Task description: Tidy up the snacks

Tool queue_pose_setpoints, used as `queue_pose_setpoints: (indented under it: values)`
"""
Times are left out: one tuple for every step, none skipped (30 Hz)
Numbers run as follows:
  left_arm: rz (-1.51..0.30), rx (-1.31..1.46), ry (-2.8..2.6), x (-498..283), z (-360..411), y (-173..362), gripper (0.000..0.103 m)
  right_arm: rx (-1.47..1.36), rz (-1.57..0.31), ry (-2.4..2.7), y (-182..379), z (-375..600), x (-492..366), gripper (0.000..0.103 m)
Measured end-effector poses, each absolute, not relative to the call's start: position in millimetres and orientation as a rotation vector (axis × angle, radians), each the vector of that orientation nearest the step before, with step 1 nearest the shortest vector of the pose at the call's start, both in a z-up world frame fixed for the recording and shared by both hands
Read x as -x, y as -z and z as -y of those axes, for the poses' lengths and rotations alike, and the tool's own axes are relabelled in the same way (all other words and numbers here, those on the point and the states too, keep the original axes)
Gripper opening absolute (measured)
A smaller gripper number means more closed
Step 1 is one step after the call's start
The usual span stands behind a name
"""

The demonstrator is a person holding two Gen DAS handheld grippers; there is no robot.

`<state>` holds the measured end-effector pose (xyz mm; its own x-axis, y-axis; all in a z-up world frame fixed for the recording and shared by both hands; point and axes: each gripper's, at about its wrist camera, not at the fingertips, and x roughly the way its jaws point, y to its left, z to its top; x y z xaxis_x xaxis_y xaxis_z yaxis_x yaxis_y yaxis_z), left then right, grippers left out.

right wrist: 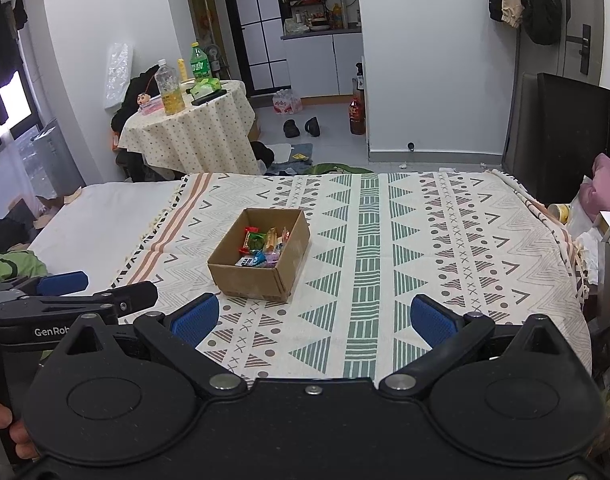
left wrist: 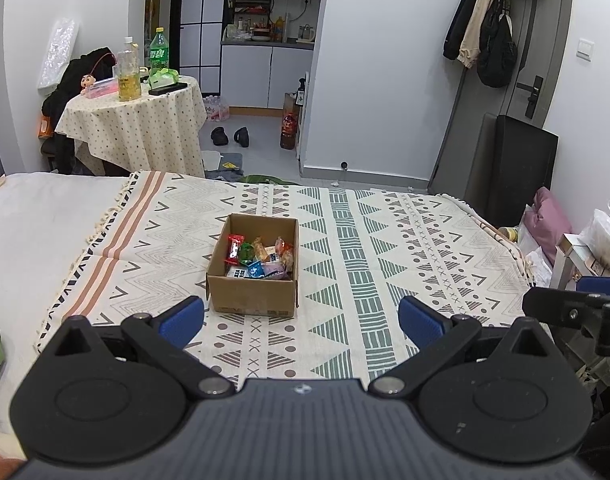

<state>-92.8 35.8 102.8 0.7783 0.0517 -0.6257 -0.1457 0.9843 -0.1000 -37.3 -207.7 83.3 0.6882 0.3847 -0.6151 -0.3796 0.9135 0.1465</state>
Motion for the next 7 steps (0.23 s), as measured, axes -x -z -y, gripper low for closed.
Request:
queue_pose_setpoints:
  values:
    - [-0.671, 0.146, -0.107, 92.3, -35.2, -102.8, 0.103, -0.007, -0.689, -0.427, -83.2, 207.7, 37.2, 0.103]
    - [-0.671, 0.146, -0.105, 92.4, -35.6, -102.9, 0.103, -0.007, -0.689, -0.428, -83.2, 207.8, 37.2, 0.103]
    - [-0.669, 0.146, -0.104, 92.7, -35.1, -102.7, 0.103, -0.007, -0.689, -0.427, -83.2, 207.8, 37.2, 0.103]
    - [-0.669, 0.146, -0.103, 92.8, -34.9, -102.2, 0.103, -0.007, -0.687, -0.423, -82.8, 207.8, 37.5, 0.103]
    - [-0.668, 0.145, -0.102, 92.9, -34.8, -101.9, 0.103, -0.008, -0.685, -0.419, -82.5, 207.9, 37.8, 0.103]
    - [-0.668, 0.145, -0.102, 93.0, -35.1, -101.7, 0.103, -0.010, -0.686, -0.417, -82.3, 208.1, 37.8, 0.103]
    - [-0.670, 0.145, -0.103, 92.8, -34.8, -101.7, 0.103, -0.013, -0.689, -0.416, -81.8, 208.4, 37.6, 0.103]
